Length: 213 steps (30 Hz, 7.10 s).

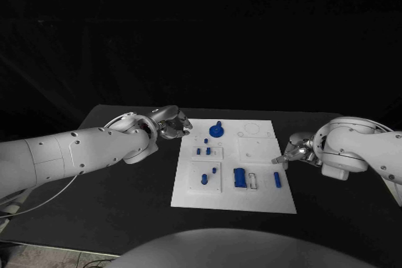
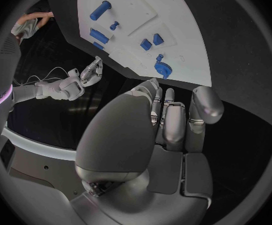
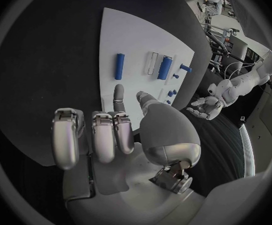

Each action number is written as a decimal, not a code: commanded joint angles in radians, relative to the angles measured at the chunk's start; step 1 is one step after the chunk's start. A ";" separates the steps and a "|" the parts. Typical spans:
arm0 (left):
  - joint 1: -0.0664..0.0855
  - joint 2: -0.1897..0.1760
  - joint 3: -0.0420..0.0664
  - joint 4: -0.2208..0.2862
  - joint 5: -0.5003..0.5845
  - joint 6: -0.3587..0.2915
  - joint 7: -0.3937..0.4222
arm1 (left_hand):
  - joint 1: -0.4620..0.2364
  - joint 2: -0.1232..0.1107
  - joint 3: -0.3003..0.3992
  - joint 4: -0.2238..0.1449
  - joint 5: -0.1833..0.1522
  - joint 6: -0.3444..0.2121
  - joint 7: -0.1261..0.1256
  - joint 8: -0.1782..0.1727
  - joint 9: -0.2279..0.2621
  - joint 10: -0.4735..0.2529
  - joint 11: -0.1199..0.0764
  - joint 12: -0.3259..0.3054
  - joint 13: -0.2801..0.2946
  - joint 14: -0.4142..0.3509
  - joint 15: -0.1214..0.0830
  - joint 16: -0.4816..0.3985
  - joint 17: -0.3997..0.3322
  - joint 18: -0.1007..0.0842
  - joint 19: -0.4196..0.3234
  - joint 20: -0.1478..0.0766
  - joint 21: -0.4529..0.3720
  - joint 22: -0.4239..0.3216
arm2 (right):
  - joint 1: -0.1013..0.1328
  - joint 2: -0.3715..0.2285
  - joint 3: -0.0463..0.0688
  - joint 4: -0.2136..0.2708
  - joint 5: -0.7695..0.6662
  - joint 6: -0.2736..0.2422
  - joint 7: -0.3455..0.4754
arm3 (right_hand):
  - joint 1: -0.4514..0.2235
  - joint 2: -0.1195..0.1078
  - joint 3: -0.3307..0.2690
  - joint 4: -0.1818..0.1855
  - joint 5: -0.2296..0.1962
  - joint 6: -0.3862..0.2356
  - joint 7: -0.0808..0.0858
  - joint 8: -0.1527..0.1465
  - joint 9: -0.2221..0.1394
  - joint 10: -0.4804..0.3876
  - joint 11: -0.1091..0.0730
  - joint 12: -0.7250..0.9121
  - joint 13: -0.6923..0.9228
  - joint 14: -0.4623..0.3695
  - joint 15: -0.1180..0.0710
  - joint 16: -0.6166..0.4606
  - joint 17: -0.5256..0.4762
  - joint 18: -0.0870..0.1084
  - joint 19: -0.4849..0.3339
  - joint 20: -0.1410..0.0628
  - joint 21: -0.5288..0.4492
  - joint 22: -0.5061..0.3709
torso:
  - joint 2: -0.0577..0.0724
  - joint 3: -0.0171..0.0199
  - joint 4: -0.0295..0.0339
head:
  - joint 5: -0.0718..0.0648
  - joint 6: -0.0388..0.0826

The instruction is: Assemble the parts on the task board

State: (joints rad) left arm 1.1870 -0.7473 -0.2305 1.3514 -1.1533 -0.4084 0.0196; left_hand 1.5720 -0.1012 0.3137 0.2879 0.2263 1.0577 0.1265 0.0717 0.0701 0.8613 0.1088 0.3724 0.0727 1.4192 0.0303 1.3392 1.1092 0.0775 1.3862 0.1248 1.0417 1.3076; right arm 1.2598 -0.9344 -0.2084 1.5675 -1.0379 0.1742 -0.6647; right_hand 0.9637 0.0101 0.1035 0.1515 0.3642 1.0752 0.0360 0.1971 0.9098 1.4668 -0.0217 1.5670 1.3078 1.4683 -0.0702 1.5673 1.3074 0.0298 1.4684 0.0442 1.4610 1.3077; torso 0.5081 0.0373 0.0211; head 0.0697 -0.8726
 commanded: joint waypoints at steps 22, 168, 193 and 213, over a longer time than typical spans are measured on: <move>0.000 0.002 0.001 -0.003 0.001 0.021 -0.003 | -0.001 0.006 0.009 -0.002 0.007 0.006 0.002 0.004 0.002 0.003 0.004 0.007 -0.001 -0.005 0.001 -0.004 0.000 0.020 -0.001 0.004 -0.001 0.131 | -0.061 0.076 -0.002 -0.066 -0.069 0.099 -0.095 | -0.010 0.009 -0.009 0.008 -0.049 -0.028 0.005 -0.002 0.025 0.104 -0.005 0.004 0.263 0.102 -0.010 0.003 0.263 -0.002 0.048 -0.012 0.008 0.227 | -0.001 -0.0002 -0.0009 | 0.000 0.000; -0.012 0.013 0.001 -0.017 0.000 0.094 -0.055 | 0.002 0.013 0.021 -0.001 0.023 0.003 0.007 0.003 0.001 0.003 0.010 0.012 -0.003 -0.015 0.006 -0.011 -0.017 0.025 -0.013 0.010 -0.027 0.125 | -0.080 0.180 -0.002 -0.089 0.168 -0.003 -0.023 | -0.111 -0.017 0.190 -0.060 -0.158 -0.021 0.015 -0.063 -0.045 0.104 0.001 0.004 0.263 0.102 -0.008 0.003 0.263 0.016 0.018 -0.012 -0.077 0.203 | -0.001 -0.0002 -0.0002 | 0.018 0.000; -0.012 -0.001 0.001 -0.001 0.000 0.055 -0.023 | 0.005 0.013 0.025 -0.003 0.026 0.005 0.006 0.004 0.001 0.004 0.009 0.014 -0.003 -0.019 0.007 -0.013 -0.021 0.025 -0.015 0.011 -0.030 0.124 | -0.069 -0.055 -0.003 0.132 -0.006 -0.329 0.453 | 0.178 -0.008 0.242 -0.203 -0.020 -0.137 0.027 -0.041 0.002 0.104 0.008 0.004 0.263 0.102 -0.005 0.003 0.263 0.001 0.045 -0.014 -0.018 0.222 | -0.002 -0.0003 -0.0008 | 0.026 0.000; -0.012 -0.012 0.000 0.010 0.000 0.034 -0.002 | 0.008 0.013 0.027 -0.004 0.027 0.006 0.005 0.004 0.002 0.004 0.008 0.014 -0.004 -0.019 0.006 -0.012 -0.021 0.026 -0.015 0.011 -0.029 0.125 | -0.219 -0.085 -0.008 0.128 -0.387 -0.553 0.649 | 0.324 -0.032 0.149 -0.203 -0.228 -0.104 0.023 0.087 -0.037 0.104 0.012 0.004 0.263 0.102 0.007 0.003 0.263 -0.001 0.039 0.006 -0.001 0.226 | 0.000 -0.0002 0.0007 | 0.027 0.000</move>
State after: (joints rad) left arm 1.1746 -0.7595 -0.2305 1.3585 -1.1537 -0.3612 0.0020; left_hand 1.5760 -0.0973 0.3356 0.2824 0.2497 1.0611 0.1298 0.0716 0.0702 0.8648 0.1122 0.3830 0.0708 1.4048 0.0374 1.3318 1.0878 0.0929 1.3755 0.1355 1.0168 1.3073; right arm 1.0459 -1.0232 -0.2163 1.7005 -1.3312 -0.3339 -0.0548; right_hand 1.2874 -0.0135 0.2590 -0.0535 0.1424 0.9699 0.0626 0.2754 0.8663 1.4671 -0.0036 1.5670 1.3076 1.4664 -0.0572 1.5674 1.3073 0.0297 1.4665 0.0468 1.4610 1.3077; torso 0.5075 0.0374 0.0211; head 0.0943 -0.8726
